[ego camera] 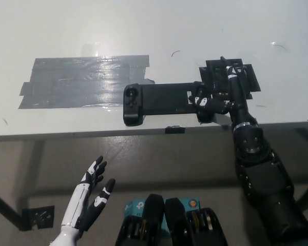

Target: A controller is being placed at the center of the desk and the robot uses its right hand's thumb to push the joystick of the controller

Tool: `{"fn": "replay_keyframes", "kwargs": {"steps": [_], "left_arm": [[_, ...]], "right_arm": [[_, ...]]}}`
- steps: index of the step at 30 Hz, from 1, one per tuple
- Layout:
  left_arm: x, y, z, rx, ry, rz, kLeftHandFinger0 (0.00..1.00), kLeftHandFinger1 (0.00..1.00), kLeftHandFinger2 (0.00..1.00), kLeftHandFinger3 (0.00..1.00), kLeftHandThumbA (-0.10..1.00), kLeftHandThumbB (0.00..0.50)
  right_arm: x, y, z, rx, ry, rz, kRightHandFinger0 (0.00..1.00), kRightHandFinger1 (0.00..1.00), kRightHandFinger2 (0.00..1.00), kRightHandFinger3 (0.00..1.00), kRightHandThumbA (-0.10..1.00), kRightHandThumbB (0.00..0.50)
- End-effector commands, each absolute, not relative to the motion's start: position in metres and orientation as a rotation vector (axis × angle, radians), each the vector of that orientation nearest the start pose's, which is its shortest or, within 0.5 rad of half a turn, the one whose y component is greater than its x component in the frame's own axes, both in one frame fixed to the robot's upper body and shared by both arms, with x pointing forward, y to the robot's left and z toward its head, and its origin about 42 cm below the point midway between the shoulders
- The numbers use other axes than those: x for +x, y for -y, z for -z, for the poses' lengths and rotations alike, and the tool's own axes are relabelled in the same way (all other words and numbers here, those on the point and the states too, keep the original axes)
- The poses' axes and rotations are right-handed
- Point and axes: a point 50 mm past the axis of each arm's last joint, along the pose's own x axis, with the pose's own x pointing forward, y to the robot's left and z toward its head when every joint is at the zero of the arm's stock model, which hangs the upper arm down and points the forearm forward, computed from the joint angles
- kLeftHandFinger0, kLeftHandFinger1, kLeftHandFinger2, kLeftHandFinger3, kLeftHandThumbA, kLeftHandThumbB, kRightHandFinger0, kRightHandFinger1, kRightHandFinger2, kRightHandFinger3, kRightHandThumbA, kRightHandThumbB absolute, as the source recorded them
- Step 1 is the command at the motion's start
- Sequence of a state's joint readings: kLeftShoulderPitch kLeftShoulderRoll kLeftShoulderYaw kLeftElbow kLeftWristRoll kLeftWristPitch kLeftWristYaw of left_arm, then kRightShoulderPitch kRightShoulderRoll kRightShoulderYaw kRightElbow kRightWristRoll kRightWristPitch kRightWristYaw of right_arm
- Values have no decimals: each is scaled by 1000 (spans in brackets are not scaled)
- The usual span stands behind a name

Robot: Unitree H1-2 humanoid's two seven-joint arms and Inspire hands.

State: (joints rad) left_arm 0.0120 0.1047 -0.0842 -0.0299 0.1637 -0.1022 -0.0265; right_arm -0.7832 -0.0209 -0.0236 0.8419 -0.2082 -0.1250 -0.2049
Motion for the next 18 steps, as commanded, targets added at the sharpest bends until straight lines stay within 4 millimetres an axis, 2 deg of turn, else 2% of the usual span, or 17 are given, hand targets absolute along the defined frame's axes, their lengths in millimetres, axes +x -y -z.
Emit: {"fn": "replay_keyframes", "kwargs": {"steps": [1,2,3,4,5,6,18], "left_arm": [[284,-217,-119,270,169,128,1000,1000,1000,1000,816,4],[283,-216,-119,271,171,128,1000,1000,1000,1000,816,3],[283,-216,-119,273,172,128,1000,1000,1000,1000,817,1],[284,-216,-119,275,173,128,1000,1000,1000,1000,818,0],[285,-216,-120,274,175,128,1000,1000,1000,1000,820,0],[285,-216,-120,273,174,127,1000,1000,1000,1000,823,1],[286,-217,-121,290,181,127,1000,1000,1000,1000,852,0]], "right_arm": [[523,159,-214,-219,191,75,1000,1000,1000,1000,608,28],[523,159,-215,-201,205,84,1000,1000,1000,1000,473,1],[522,158,-215,-194,215,89,1000,1000,1000,1000,403,0],[522,157,-216,-184,228,95,1000,1000,1000,1000,241,0],[521,155,-218,-167,247,102,1000,1000,1000,1000,26,0],[521,154,-219,-163,253,104,1000,1000,1000,1000,-91,0],[518,153,-224,-104,296,156,1000,1000,1000,1000,-100,0]]}}
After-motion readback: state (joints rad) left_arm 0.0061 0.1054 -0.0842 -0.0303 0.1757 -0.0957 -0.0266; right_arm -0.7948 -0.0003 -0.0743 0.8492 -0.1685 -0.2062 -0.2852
